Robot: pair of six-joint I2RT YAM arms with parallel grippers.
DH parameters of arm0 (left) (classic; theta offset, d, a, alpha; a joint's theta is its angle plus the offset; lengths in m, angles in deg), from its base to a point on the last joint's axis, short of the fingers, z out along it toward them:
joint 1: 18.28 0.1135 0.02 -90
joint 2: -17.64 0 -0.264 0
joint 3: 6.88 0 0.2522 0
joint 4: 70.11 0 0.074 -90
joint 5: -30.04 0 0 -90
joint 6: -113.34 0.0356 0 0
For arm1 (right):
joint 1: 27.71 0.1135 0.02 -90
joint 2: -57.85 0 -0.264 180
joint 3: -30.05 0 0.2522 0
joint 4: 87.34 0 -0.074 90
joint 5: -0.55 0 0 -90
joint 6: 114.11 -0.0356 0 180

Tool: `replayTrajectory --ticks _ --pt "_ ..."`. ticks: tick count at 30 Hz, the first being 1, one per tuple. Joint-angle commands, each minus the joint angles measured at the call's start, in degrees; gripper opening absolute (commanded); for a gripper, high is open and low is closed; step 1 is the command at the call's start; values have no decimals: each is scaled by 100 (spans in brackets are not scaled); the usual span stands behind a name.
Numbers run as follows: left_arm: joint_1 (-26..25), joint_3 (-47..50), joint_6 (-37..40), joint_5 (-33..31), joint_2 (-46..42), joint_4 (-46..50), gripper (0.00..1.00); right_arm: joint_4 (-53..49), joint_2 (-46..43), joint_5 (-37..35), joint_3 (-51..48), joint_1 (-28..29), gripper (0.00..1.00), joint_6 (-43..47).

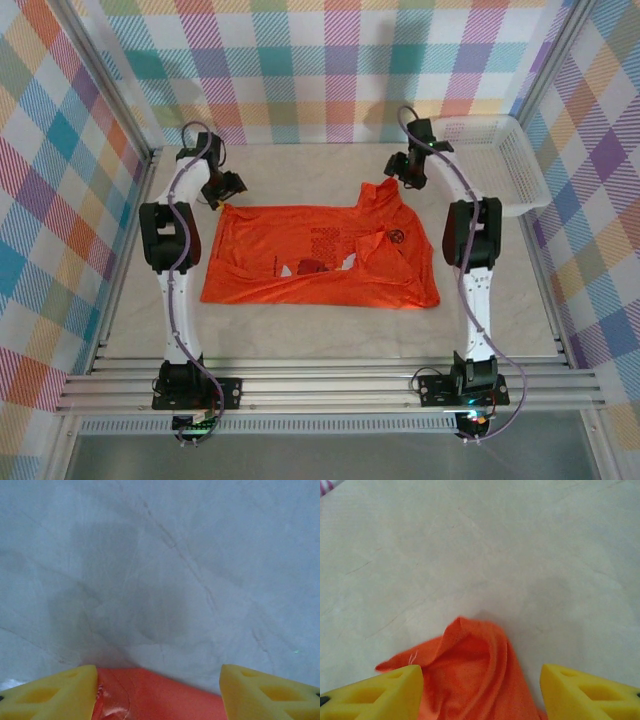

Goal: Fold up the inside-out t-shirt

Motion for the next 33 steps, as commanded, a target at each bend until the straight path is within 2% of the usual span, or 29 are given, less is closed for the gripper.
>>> replayTrajectory --ticks 1,3,5,8,9,12,14,21,25,29,33 --pt "36 -128 147 31 102 195 65 -478 481 93 762 15 64 169" --pt "34 -131 121 108 221 145 64 -495 794 234 1102 2 63 164" --pt "37 -152 99 173 327 104 56 -519 1052 412 1389 -7 60 124" --pt "45 -174 82 208 362 65 36 -443 1244 741 1557 -7 50 4" --pt "54 -198 78 219 361 65 29 -383 1254 831 1548 -7 44 -43" --pt "104 -353 60 213 305 143 11 -302 1221 944 1569 -25 13 -111" --pt "141 -474 59 164 208 224 6 -310 1110 917 1629 -54 1 -95" --pt "238 -562 58 20 -305 262 2 -358 371 742 1693 -187 0 123" --pt "239 -545 51 97 -347 325 2 -400 62 914 1414 -185 0 151" --pt "239 -379 67 133 -434 343 1 -369 -323 1188 853 -175 0 78" --pt "239 -107 88 29 -715 284 1 74 -1094 1375 -275 -173 0 11"
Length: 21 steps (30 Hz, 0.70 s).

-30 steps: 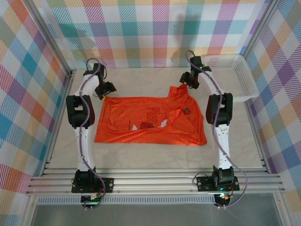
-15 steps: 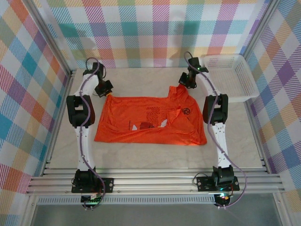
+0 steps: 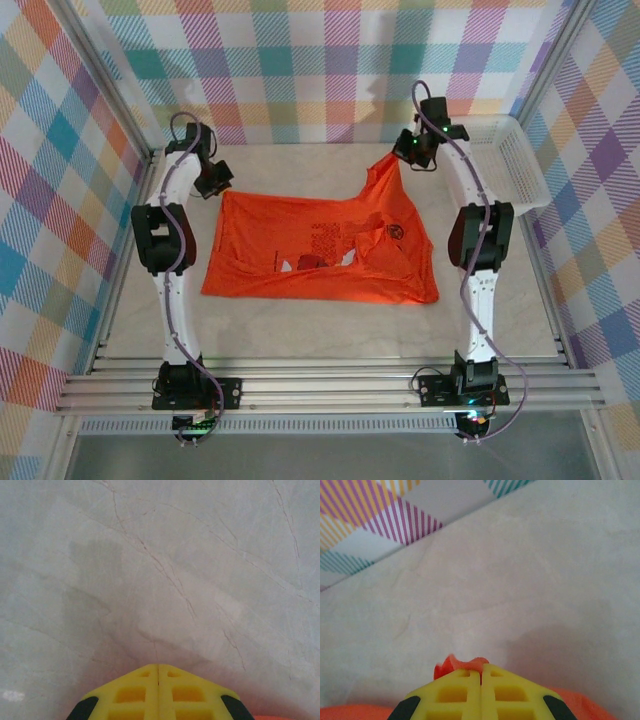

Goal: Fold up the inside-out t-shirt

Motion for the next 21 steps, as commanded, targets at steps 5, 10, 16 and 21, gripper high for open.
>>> replayTrajectory --ticks 5,10,16,21 --pt "51 530 -6 -5 -825 38 1 611 -1458 407 -1862 9 0 -29" --pt "51 1503 -85 89 -1492 -351 1 997 -2481 419 -3249 103 0 -86" --pt "51 2739 -103 41 -2343 -680 2 1191 -3570 234 -4646 272 1 -110" --pt "59 3632 -82 -238 -2958 -793 2 1242 -4420 180 -5603 409 3 -223"
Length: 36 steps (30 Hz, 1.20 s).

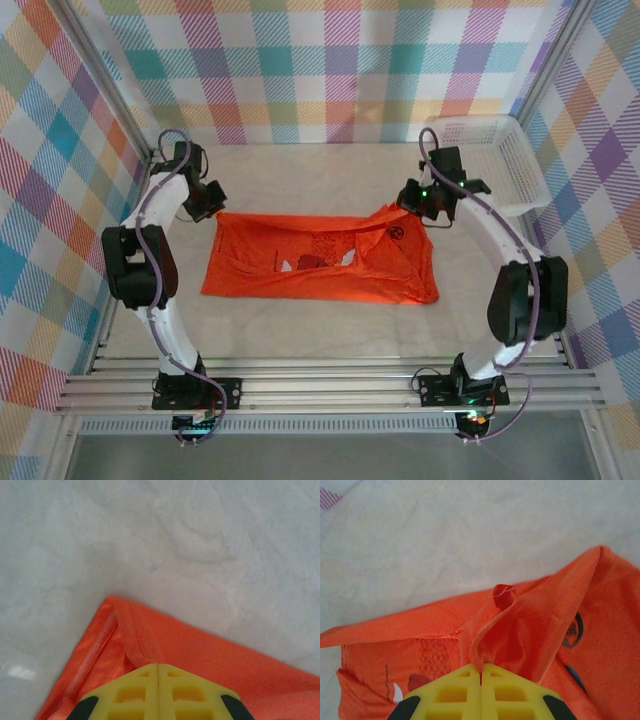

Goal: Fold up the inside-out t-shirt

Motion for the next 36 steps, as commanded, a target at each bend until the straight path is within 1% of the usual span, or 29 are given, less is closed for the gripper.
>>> replayTrajectory --ticks 1,8,10,14,17,22,26,30,33,35,36 --pt "57 438 -53 -237 -457 -139 2 152 -526 -29 -508 92 4 -141" --pt "56 1578 -77 -276 -810 -447 2 266 -1209 -56 -1939 176 5 -404" --pt "54 1900 -96 -384 -885 -557 2 317 -1394 -134 -2336 183 5 -453" --pt "55 2244 -98 -593 -864 -658 3 367 -1621 -255 -2889 178 5 -545" --pt "54 2355 -121 -704 -782 -710 3 372 -1736 -358 -3108 183 4 -558" --pt "56 2397 -144 -818 -714 -750 3 166 -1919 -673 -3208 183 4 -450" --pt "47 2389 -156 -826 -669 -763 4 194 -1935 -617 -3366 182 6 -458" --pt "44 2579 -210 -712 -615 -918 12 530 -1838 -344 -3735 183 12 -714" --pt "51 2697 -254 -665 -578 -1000 20 766 -1760 -147 -3973 191 13 -903" --pt "50 2718 -278 -633 -570 -1025 26 742 -1744 -107 -3990 200 28 -934" --pt "50 2703 -288 -592 -576 -1021 33 669 -1771 -116 -3949 200 31 -918"
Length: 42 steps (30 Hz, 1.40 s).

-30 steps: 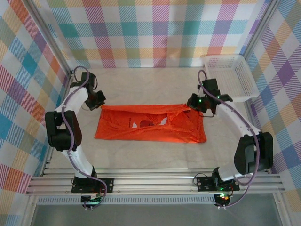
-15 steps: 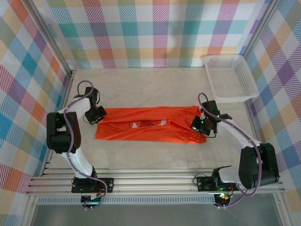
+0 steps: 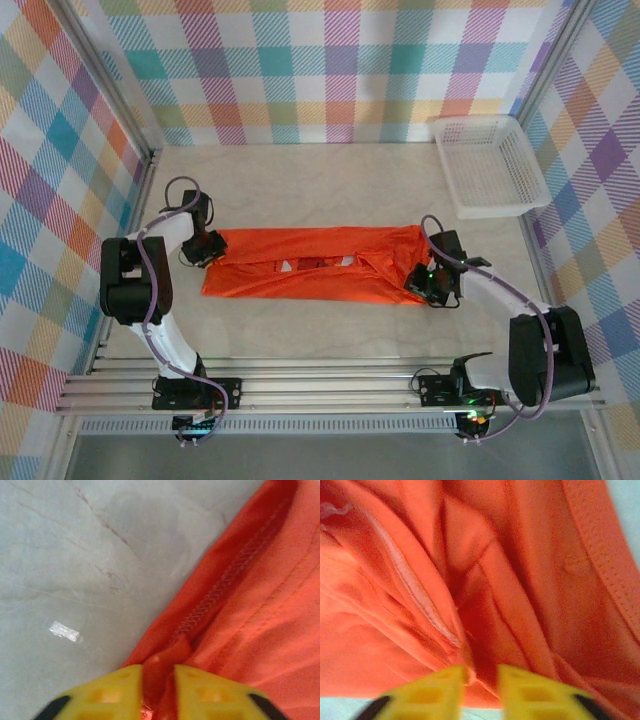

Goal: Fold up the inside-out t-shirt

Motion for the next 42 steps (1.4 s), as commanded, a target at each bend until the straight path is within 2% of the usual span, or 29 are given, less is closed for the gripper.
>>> replayTrajectory --ticks 1,4,8,13,18,23,26,31,35,42 --pt "50 8 -70 128 35 -15 40 59 -76 155 99 52 32 -101" --pt "-46 -113 -122 28 -241 58 52 -207 -388 46 349 61 38 -52" --pt "-432 -305 -198 -323 -787 128 52 -286 -436 -52 745 86 40 139" --pt "-921 -266 -406 -98 -1182 -127 52 -15 504 -285 1368 216 38 595" --pt "-1048 -281 -507 233 -1010 -261 52 167 1483 -380 2001 444 39 1023" --pt "-1166 -341 -499 254 -856 -241 52 149 2238 -450 2539 593 37 1264" --pt "-1196 -326 -498 241 -806 -241 52 91 2430 -521 2722 687 32 1310" --pt "-1197 -348 -484 231 -747 -224 52 -75 2423 -674 2802 828 10 1319" --pt "-1206 -393 -482 223 -727 -215 51 -272 2319 -791 2801 1008 0 1316" --pt "-1223 -428 -478 214 -675 -172 51 -547 2049 -1018 2727 1689 2 1142"
